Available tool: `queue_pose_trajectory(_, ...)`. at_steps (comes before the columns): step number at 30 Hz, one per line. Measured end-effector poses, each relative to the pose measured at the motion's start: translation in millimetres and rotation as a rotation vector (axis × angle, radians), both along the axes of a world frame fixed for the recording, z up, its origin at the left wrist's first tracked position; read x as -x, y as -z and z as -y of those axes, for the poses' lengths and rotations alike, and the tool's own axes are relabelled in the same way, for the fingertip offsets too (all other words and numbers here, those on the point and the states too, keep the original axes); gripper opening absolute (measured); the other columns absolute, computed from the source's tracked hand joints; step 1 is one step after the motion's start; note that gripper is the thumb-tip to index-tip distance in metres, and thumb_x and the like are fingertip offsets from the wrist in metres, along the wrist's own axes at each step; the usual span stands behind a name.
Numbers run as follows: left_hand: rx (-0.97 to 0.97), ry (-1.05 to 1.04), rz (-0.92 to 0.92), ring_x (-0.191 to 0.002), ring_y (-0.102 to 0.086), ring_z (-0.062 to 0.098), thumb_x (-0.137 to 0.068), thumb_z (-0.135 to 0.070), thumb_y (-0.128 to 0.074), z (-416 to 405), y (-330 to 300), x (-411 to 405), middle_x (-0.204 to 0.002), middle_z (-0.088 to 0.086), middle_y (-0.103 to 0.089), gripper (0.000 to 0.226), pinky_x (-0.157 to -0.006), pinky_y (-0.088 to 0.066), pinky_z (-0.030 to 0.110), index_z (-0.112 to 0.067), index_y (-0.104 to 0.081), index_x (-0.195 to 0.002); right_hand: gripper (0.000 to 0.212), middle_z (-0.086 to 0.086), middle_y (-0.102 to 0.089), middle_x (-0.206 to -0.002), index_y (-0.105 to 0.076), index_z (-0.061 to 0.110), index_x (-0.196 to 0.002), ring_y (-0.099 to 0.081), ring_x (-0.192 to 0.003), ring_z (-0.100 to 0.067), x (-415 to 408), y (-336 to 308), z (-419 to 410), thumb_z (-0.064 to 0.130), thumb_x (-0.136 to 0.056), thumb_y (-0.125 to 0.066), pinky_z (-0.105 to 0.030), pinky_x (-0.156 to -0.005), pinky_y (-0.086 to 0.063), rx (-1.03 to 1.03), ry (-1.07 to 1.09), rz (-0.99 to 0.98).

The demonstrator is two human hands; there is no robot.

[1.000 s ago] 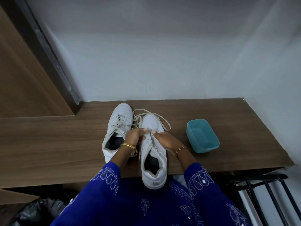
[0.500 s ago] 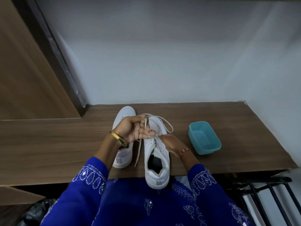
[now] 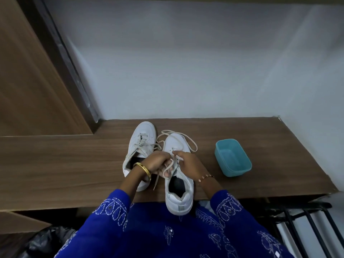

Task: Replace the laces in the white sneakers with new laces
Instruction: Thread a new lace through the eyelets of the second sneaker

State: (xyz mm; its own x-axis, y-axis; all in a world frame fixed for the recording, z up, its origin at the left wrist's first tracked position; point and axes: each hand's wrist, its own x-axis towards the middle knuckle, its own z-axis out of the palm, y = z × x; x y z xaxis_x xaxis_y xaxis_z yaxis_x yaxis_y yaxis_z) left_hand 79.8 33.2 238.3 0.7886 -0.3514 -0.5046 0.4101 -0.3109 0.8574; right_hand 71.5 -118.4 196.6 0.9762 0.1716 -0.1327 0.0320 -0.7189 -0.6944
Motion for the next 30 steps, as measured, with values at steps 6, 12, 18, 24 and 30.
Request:
queue_pose_trajectory(6,0.023,-0.108,0.262,-0.057,-0.049,0.017,-0.079,-0.02,-0.051,1.2,12.1,-4.3,-0.053,0.002,-0.057,0.028,-0.052,-0.042,0.017,-0.001,-0.055,-0.059,0.029,-0.006,-0.061,-0.106,-0.058,0.018,-0.114,-0.06,-0.095,-0.023,1.5,-0.4,-4.4,0.007,-0.089,-0.048,-0.036,-0.08,-0.05,0.236,0.041,0.167)
queue_pose_trajectory(12,-0.055,-0.156,0.378,-0.083,-0.053,0.014,-0.095,-0.021,-0.045,7.6,39.6,3.2,-0.086,0.001,-0.059,0.018,-0.08,-0.041,0.027,-0.01,-0.059,-0.092,0.012,-0.009,-0.061,-0.088,-0.056,0.008,-0.091,-0.057,-0.081,-0.025,-3.7,-3.0,-2.4,0.009,-0.091,-0.045,-0.038,-0.071,-0.047,0.166,0.045,0.215)
queue_pose_trajectory(18,-0.373,0.088,0.482,-0.131,-0.04,0.025,-0.101,-0.032,-0.029,10.2,39.8,-0.6,-0.144,0.01,-0.042,0.047,-0.103,-0.03,0.028,-0.018,-0.026,-0.145,0.02,-0.002,-0.06,-0.077,-0.051,0.016,-0.079,-0.06,-0.075,-0.017,-13.3,-17.1,4.2,0.001,-0.091,-0.045,-0.035,-0.07,-0.05,-0.248,0.247,0.186)
queue_pose_trajectory(24,-0.614,0.297,0.567,-0.123,-0.047,0.028,-0.099,-0.022,-0.036,17.5,40.8,-9.9,-0.136,0.015,-0.05,0.045,-0.097,-0.035,0.027,-0.011,-0.031,-0.142,0.026,0.003,-0.062,-0.067,-0.052,0.027,-0.076,-0.063,-0.065,-0.018,-20.5,-80.5,11.6,0.01,-0.095,-0.046,-0.035,-0.065,-0.056,-0.635,0.457,0.262)
queue_pose_trajectory(30,-0.676,0.346,0.638,-0.124,-0.045,0.026,-0.096,-0.023,-0.042,19.9,50.0,-6.3,-0.135,0.013,-0.048,0.043,-0.1,-0.036,0.03,-0.009,-0.04,-0.137,0.027,-0.001,-0.052,-0.073,-0.052,0.014,-0.075,-0.051,-0.068,-0.012,-18.8,-153.1,32.6,-0.007,-0.09,-0.041,-0.024,-0.067,-0.045,-1.184,0.573,0.496)
